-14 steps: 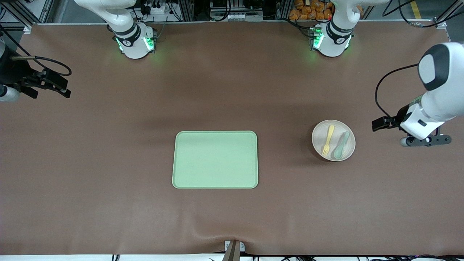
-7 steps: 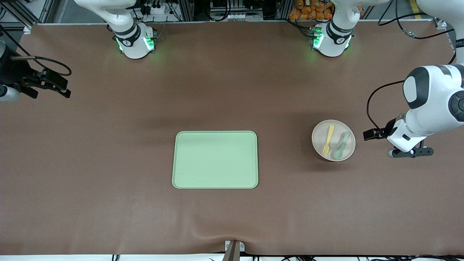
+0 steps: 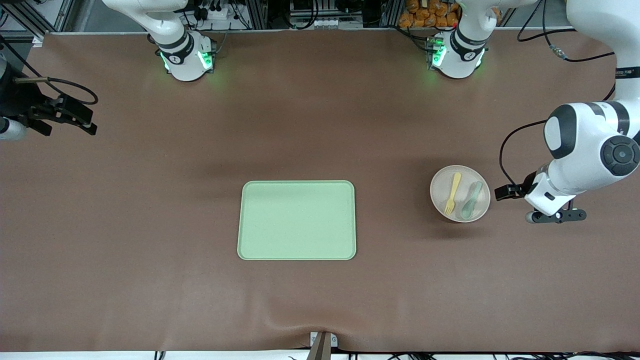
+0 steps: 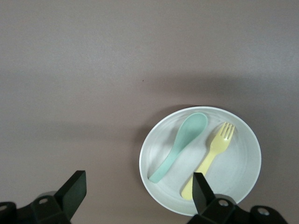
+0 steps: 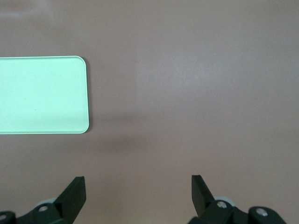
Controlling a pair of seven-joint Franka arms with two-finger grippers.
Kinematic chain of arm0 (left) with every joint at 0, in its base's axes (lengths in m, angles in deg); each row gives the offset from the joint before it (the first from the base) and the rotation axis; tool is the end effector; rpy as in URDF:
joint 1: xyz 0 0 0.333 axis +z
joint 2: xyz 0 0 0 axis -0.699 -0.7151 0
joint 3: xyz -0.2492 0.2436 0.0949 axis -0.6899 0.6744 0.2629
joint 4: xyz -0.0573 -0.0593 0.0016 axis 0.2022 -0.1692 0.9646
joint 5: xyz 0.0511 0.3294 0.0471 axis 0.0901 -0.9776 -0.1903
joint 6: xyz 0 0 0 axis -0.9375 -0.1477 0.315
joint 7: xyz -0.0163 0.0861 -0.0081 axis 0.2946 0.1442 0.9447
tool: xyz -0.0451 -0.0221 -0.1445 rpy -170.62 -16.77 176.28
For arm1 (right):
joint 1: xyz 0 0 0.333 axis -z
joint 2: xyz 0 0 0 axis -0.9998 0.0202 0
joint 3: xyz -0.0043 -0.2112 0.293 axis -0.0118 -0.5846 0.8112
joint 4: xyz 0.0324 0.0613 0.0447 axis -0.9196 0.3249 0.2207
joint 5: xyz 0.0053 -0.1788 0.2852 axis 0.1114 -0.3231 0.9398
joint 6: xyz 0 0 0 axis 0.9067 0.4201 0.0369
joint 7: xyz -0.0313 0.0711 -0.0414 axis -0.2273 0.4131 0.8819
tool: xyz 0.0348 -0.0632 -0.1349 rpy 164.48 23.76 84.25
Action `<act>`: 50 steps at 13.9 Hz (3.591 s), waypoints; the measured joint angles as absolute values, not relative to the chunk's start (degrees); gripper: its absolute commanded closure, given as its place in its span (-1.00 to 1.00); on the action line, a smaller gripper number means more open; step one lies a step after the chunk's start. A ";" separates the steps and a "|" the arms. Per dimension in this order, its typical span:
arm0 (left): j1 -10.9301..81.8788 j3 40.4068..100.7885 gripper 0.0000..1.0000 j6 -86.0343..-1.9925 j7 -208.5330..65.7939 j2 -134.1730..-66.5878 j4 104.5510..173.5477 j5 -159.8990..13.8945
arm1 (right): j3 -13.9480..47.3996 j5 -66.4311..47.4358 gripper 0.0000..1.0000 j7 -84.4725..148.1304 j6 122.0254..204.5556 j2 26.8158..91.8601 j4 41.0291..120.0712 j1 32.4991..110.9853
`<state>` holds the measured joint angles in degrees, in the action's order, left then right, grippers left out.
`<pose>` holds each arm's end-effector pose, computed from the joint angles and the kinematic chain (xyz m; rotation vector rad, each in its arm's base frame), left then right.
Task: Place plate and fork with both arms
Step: 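Move the left gripper down to the rim of the white plate, then grip the plate rim with the left gripper and lift it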
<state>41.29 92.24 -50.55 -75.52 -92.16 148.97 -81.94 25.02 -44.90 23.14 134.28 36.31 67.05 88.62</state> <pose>0.5760 0.0013 0.3655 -3.1216 -0.0694 0.0919 0.4938 0.0305 0.6477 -3.1139 0.0134 -0.0129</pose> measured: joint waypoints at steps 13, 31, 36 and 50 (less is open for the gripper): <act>41.52 91.59 -1.00 -60.52 -76.67 -100.34 151.67 -81.94 | 24.97 -44.89 -1.00 23.25 134.26 36.31 67.05 88.63; 41.95 91.43 0.33 -61.21 -79.87 -104.89 151.55 -78.34 | 24.97 -44.88 -1.00 23.31 134.00 36.31 67.05 88.63; 42.01 91.42 0.81 -61.23 -79.97 -105.23 151.28 -75.59 | 24.96 -44.88 -1.00 23.32 133.95 36.31 67.05 88.63; 42.07 88.48 1.00 -60.95 -80.22 -104.46 149.43 -73.75 | 24.95 -44.88 -1.00 23.34 133.85 36.31 67.05 88.63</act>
